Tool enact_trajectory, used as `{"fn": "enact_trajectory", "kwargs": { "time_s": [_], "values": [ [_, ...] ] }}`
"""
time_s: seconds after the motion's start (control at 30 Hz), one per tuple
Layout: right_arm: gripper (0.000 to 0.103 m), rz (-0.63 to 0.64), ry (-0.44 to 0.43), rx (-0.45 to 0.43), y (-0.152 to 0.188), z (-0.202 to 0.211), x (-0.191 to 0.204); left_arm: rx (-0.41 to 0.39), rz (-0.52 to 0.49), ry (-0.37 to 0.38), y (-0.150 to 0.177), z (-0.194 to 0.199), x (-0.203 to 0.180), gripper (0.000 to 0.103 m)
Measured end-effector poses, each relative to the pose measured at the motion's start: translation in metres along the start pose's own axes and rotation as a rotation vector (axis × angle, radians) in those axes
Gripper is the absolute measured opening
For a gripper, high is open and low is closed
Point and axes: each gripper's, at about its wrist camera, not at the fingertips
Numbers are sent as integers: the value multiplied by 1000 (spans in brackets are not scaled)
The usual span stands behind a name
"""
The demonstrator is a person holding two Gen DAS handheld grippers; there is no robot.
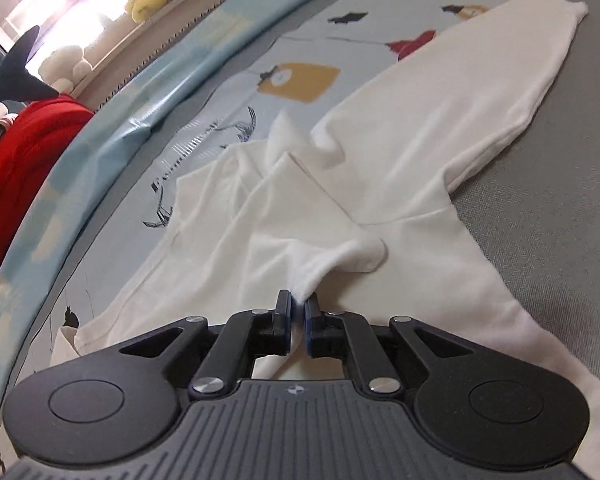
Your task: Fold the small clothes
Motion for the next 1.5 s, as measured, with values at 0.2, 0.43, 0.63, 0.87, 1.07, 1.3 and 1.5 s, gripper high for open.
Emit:
{"fn": "enact_trajectory", "kwargs": {
  "time_s": [0.2, 0.43, 0.63, 0.87, 1.07, 1.3, 1.5],
  "values": [
    [21, -95, 0, 30, -14, -16, -22, 53, 26, 55, 5, -14, -4, 37],
    [4, -75, -135, -54, -31, 14, -11, 81, 30, 35, 11, -21, 6, 37],
    [4, 20, -76, -210, -30, 37, 3, 200, -59, -28, 26, -40, 7, 46],
    [12, -16, 243, -130, -37, 6, -15, 203, -92, -54, 26, -38, 3, 51],
    [16, 32, 249, -304, -47, 32, -6, 191, -104, -150, 19, -36, 11, 50],
    [19, 110, 24, -190, -42, 26, 6, -28, 95, 78, -5, -9, 23, 48],
    [19, 222, 3, 23, -22, 2, 18, -32, 132, 160, -7, -24, 11, 48]
  ]
}}
Point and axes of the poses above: each gripper's, at about its wrist camera, not at the fingertips, and z roughly against the way its jaws point, x to its left, y to its underside, and after that the axes turned 9 degrees about y, right-handed
